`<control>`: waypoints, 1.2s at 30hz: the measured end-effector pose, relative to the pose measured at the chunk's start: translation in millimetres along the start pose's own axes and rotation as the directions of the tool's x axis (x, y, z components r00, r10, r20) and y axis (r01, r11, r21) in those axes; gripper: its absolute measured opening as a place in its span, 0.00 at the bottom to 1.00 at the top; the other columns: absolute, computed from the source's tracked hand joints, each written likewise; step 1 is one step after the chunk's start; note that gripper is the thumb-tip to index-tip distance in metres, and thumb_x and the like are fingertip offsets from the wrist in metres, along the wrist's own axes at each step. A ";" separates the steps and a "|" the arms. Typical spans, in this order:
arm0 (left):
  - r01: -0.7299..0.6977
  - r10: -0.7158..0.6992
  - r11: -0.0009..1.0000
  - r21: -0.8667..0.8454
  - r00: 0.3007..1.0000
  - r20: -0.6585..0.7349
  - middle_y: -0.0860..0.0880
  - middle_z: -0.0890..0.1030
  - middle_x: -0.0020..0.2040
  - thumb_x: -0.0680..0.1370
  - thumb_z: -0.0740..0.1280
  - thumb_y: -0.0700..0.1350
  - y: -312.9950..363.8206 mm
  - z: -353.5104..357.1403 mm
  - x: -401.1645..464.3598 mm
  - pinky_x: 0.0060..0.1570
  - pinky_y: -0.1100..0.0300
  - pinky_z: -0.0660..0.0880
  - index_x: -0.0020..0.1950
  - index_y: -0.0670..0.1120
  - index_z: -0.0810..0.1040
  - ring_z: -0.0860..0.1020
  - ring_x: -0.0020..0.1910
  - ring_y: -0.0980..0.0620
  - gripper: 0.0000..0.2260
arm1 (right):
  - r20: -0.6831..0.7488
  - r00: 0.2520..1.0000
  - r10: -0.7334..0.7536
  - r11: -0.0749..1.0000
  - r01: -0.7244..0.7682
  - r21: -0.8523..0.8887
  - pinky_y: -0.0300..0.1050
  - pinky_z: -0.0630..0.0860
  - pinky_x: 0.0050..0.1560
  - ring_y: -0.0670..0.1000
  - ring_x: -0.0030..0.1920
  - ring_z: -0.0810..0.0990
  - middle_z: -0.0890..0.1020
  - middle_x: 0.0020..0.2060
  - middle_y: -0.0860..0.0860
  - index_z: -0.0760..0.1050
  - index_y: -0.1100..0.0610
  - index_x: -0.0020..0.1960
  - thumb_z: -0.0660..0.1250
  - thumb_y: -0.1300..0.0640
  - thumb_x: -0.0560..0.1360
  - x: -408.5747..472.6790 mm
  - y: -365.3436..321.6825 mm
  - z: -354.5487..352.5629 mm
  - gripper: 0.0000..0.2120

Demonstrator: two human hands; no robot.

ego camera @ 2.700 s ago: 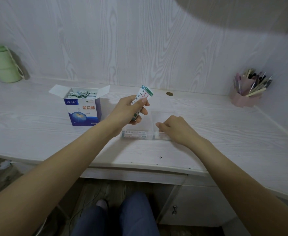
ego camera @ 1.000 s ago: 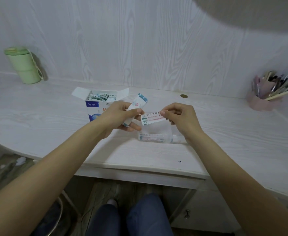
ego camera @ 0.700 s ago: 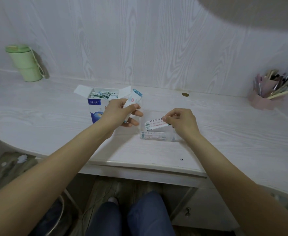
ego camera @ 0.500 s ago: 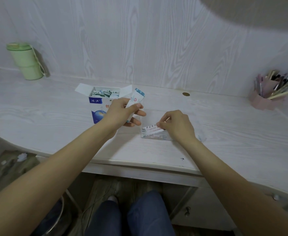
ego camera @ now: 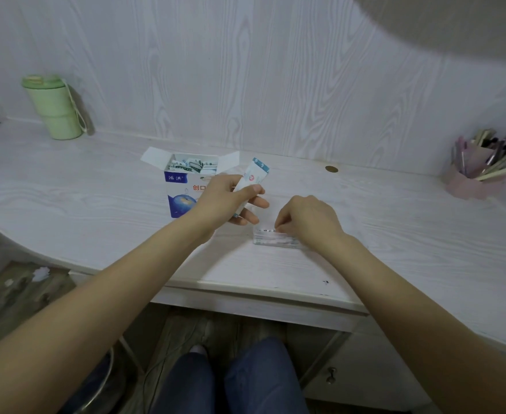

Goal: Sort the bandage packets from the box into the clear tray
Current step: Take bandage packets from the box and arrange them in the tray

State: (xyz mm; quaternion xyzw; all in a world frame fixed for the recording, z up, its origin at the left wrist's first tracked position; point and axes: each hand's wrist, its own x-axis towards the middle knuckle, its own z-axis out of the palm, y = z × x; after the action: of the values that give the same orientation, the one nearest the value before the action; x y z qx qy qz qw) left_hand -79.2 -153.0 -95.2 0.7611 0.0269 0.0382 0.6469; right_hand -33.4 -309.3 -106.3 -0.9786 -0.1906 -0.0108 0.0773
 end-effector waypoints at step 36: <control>0.051 -0.041 0.993 -0.104 0.994 0.097 0.45 0.85 0.45 0.75 0.70 0.40 12.6 20.5 2.5 0.35 0.58 0.81 0.56 0.44 0.78 0.84 0.40 0.47 0.10 | -0.138 0.987 0.087 0.376 0.096 0.922 0.35 0.76 0.36 0.44 0.29 0.77 0.83 0.31 0.49 0.79 0.53 0.48 0.72 0.66 0.70 -18.5 24.0 -31.9 0.11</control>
State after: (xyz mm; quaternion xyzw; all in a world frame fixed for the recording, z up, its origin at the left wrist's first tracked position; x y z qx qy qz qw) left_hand -74.8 -175.0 -86.0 0.7256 0.0117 -0.0114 0.6879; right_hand -41.3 -343.2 -79.2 -0.7633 -0.1597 0.0174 0.6258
